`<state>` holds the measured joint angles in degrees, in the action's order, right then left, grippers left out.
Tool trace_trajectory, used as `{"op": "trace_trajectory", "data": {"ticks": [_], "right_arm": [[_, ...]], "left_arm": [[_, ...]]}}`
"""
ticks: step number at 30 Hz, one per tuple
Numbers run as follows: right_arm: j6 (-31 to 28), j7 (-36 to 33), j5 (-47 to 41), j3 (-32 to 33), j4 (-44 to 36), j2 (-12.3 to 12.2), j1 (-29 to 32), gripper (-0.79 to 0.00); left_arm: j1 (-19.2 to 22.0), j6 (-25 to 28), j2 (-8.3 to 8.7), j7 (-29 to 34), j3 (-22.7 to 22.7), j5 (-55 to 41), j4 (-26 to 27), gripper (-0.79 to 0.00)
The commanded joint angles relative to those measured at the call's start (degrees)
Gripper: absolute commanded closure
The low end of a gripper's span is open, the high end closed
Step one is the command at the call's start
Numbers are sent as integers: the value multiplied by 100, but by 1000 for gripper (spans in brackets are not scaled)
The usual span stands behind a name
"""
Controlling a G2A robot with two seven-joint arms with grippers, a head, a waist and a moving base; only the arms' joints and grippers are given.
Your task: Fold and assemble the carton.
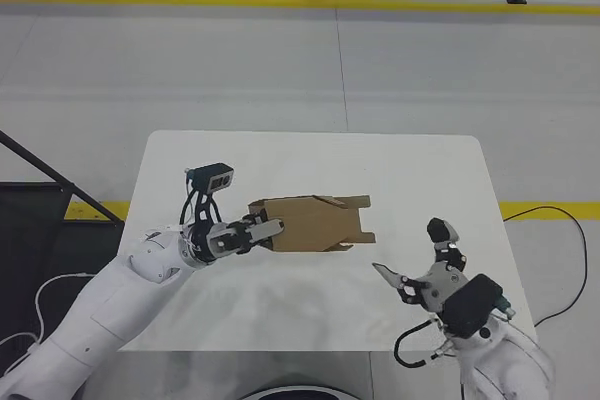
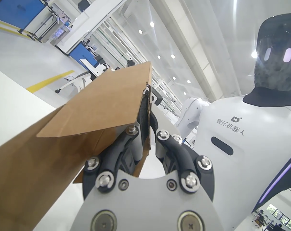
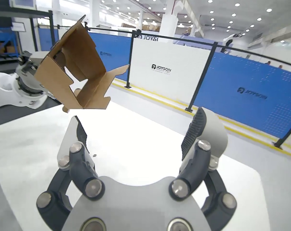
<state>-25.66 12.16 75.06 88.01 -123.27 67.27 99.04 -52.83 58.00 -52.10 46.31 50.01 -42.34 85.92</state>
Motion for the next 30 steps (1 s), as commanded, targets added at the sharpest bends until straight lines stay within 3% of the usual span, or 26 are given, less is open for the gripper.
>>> {"op": "trace_trajectory", "data": {"ticks": [1, 16, 30], "right_arm": [[-257, -293, -351, 81, 105, -16, -103, -785], [-314, -519, -540, 18, 170, -17, -173, -785], [-2065, -2429, -3676, 23, 764, -161, -838, -785]], "left_arm": [[11, 0, 38, 0, -17, -6, -79, 0], [-68, -159, 46, -105, 26, 62, -105, 0], [-214, -355, 107, 355, 91, -591, -68, 0]]}}
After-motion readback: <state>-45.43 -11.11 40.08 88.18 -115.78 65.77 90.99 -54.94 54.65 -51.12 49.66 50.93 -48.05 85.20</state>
